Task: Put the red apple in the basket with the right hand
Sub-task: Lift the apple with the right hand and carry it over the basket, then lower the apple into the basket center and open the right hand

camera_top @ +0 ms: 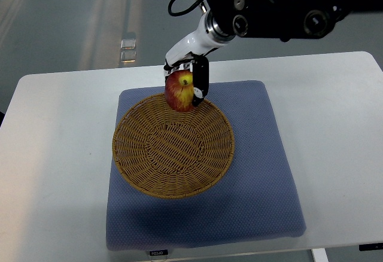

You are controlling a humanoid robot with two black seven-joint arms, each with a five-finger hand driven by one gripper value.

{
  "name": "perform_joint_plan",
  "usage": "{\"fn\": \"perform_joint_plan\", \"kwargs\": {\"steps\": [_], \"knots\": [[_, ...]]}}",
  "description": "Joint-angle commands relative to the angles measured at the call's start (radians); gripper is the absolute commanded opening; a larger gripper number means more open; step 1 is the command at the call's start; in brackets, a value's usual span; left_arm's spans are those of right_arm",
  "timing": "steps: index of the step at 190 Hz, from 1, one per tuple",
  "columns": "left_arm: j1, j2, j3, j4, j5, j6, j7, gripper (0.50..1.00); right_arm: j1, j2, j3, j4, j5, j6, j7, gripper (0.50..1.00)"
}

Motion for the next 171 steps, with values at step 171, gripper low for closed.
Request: {"fn": "perform_joint_plan", "kwargs": {"steps": [171], "knots": [[0.000, 0.000, -0.001, 0.008, 0.000, 0.001, 0.000, 1.000, -0.378, 0.038, 0.068, -0.080, -0.009, -0.230, 0.080, 0.637]]}}
